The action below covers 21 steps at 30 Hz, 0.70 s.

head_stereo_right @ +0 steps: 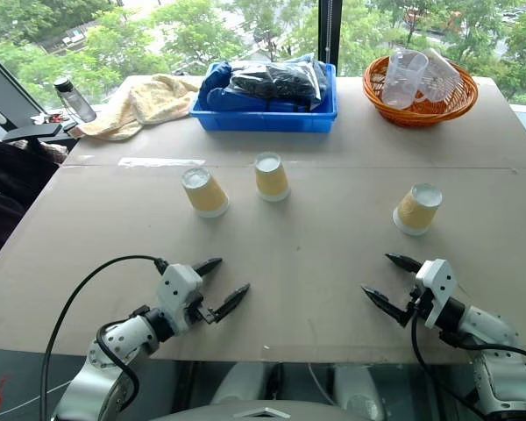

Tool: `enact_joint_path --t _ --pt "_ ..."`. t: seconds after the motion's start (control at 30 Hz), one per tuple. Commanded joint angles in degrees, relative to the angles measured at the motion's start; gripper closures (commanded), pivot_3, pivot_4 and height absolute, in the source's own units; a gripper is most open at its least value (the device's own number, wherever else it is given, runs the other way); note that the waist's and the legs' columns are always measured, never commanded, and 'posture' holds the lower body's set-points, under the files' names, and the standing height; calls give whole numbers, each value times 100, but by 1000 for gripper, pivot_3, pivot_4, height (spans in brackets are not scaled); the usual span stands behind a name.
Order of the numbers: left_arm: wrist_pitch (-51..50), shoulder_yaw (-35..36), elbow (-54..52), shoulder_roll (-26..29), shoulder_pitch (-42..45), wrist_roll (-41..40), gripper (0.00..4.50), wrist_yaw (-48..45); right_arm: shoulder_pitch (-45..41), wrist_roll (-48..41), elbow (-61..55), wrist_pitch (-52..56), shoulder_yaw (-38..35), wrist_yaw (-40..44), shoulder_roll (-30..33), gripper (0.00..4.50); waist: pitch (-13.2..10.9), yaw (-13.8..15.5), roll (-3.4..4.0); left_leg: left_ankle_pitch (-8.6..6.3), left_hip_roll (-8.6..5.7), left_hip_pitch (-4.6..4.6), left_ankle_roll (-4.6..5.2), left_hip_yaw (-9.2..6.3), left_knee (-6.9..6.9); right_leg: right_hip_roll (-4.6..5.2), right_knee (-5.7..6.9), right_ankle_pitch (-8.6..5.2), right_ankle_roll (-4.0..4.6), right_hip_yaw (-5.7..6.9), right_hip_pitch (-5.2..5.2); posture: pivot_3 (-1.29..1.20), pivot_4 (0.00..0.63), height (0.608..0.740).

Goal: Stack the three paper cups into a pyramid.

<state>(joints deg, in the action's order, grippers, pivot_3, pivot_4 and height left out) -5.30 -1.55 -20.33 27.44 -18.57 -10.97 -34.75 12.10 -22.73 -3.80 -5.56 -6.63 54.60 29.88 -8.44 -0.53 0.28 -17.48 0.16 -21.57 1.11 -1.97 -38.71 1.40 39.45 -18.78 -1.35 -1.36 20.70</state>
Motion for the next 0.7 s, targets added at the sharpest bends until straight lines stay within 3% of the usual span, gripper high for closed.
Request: enact_joint_path --t 0.03,0.7 --pt "14 -71 43 -12 -118 43 0 -34 -67 -5 -180 -9 17 -19 0 69 0 -1 0 0 0 0 0 0 0 0 0 0 0 0 0 0 150 740" --pt "94 148 167 -38 50 -98 0 -85 -229 -74 -115 68 63 32 48 69 -2 -8 -2 0 0 -1 0 -1 2 -1 -2 0 0 3 1 0 150 740"
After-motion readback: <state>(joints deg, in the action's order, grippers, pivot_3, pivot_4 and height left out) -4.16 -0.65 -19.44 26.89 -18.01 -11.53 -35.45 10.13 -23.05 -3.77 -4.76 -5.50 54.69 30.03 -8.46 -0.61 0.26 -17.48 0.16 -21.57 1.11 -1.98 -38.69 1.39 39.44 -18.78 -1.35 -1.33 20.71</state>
